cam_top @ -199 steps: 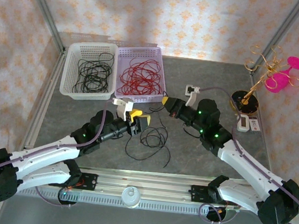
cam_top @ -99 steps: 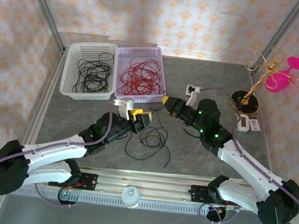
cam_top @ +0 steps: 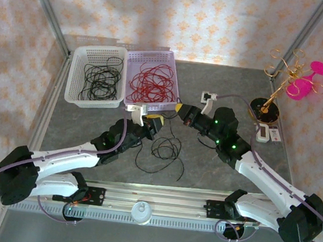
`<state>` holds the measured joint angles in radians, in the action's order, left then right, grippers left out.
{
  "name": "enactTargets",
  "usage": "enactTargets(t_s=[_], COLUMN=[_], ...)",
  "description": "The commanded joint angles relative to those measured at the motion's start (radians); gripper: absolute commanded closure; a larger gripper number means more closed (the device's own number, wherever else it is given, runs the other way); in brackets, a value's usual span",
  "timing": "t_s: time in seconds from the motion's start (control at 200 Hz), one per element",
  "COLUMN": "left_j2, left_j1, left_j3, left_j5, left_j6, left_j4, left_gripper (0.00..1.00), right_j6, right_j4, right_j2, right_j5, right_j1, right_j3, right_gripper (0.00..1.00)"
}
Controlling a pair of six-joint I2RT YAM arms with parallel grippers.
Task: Untangle the cables
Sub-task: Pass the cable.
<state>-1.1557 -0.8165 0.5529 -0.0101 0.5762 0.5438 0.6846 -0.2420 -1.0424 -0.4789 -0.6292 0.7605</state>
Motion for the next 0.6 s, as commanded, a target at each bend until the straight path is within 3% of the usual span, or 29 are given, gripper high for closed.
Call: enactTargets(t_s=[0.0,0.225,0.46,0.596], left_j2=[0.002,0.051,0.131,0.154], left_j1=[-0.005,-0.006,-0.006,-0.006], left_j3=[0.030,0.031,0.058,0.111], left_j5=[-0.030,-0.029,-0.021,-0.028], left_j6=[0.001,-0.007,-0.040,-0.059], left_j4=[0.028,-0.059,-0.216,-0.331], left_gripper=[0.97,1.00,1.00,1.00], right_j6=[0.009,-0.034,-0.092,-0.117], right_j4=[-0.047,-0.006,0.070,0.096], right_j2=[0.025,0.032,0.052,0.099], right_j5=[-0.001,0.058,0.109,0.101], right_j1=[0.003,0.005,0.033,0.070], right_j3=[-0.014,-0.009,-0.023,-0.074], right_gripper=[1.00,1.00,0.67,0.56])
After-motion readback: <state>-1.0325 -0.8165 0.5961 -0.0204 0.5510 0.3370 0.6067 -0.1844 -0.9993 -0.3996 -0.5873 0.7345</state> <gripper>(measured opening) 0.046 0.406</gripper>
